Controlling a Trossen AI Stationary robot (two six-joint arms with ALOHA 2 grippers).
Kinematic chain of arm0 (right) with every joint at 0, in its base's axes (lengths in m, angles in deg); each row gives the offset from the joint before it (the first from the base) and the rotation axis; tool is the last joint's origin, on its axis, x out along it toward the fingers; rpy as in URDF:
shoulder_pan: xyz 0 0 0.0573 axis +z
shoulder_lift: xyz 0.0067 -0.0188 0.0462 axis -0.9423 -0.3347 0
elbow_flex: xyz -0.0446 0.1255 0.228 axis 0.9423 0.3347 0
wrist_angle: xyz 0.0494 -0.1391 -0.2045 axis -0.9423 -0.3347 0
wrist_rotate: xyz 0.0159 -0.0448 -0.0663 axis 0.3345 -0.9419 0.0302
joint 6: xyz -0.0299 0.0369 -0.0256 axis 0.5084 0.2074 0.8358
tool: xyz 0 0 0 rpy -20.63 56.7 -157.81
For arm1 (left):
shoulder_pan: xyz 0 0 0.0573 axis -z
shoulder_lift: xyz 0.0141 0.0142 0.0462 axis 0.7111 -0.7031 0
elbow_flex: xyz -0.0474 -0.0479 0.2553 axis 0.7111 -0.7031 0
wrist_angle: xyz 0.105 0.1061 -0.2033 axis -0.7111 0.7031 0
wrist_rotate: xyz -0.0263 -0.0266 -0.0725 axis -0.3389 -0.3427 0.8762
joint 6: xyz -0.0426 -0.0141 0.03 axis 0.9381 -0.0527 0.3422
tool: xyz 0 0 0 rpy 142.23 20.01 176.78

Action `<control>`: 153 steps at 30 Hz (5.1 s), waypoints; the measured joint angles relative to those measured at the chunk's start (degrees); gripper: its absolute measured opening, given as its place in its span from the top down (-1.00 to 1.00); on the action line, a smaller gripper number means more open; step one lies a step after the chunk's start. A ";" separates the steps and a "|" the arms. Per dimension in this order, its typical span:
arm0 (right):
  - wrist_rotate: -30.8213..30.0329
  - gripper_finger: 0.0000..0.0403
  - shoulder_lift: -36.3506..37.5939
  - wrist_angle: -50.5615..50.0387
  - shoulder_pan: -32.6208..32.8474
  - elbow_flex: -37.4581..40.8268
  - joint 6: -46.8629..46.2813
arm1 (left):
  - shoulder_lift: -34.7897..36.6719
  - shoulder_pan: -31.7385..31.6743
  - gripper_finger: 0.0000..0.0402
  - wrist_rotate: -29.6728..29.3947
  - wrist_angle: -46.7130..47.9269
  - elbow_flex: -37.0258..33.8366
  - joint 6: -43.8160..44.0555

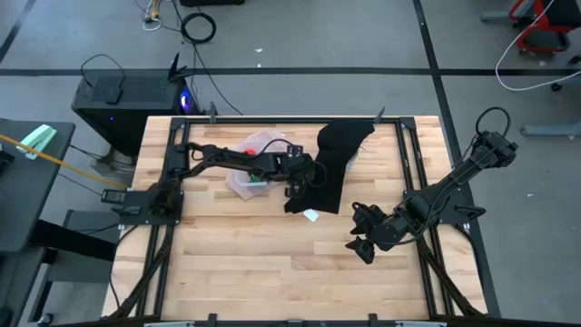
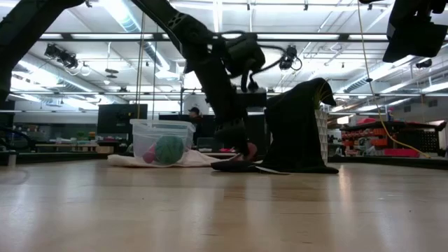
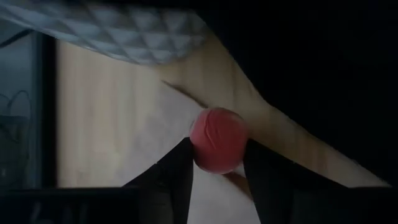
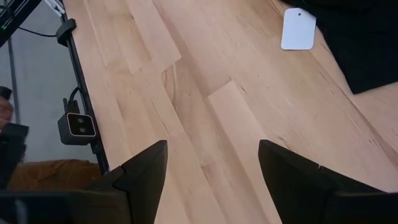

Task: Pick and placing Produce into tupperware
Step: Put the pink peach into the transparent bin, then return to Home Position

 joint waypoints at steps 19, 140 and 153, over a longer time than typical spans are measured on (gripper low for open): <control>-4.10 -0.28 -0.02 -0.19 0.00 -0.02 3.13 | 22.68 -6.53 0.28 -5.10 29.89 0.07 18.39; -10.41 -0.15 27.04 6.89 -28.08 0.00 18.86 | 27.23 -17.34 0.98 24.40 -107.42 -0.44 59.40; -18.27 -0.02 37.52 6.67 -28.17 0.00 16.18 | 24.68 -13.07 0.99 21.38 -107.60 8.27 55.83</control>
